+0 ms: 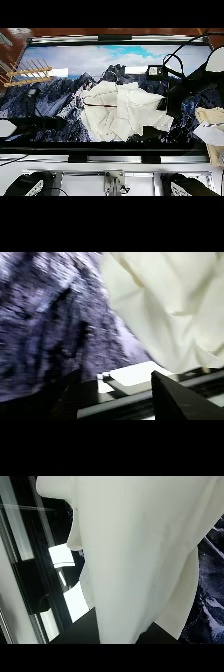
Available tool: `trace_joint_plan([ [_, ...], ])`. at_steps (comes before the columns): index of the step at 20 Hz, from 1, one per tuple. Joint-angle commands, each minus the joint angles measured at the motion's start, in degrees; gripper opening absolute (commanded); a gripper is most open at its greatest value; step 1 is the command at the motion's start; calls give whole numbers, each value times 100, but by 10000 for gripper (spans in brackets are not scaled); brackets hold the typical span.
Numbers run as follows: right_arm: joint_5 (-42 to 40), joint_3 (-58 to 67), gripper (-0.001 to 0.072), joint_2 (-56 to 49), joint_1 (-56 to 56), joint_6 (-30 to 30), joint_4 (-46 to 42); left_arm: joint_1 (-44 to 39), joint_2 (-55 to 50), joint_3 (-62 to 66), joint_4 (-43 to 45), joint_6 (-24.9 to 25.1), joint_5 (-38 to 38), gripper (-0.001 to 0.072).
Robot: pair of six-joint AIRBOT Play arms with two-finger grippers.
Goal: Fold the shirts.
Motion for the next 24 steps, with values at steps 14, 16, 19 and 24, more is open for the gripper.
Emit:
trace_joint_plan([
  [14, 70, 2, 73, 562, 9, 866, 188, -2382, -2612, 232, -3143, -90, 3709, 524],
  [16, 157, 2, 73, 562, 9, 979, 223, -2387, -2944, 345, -3147, -109, 3620, 525],
  [19, 181, 2, 73, 560, 9, 981, 199, -2389, -3161, 345, -3320, -107, 3661, 511],
  [24, 170, 2, 73, 562, 4, 973, 120, -2264, -3047, 352, -3609, -26, 3845, 51],
])
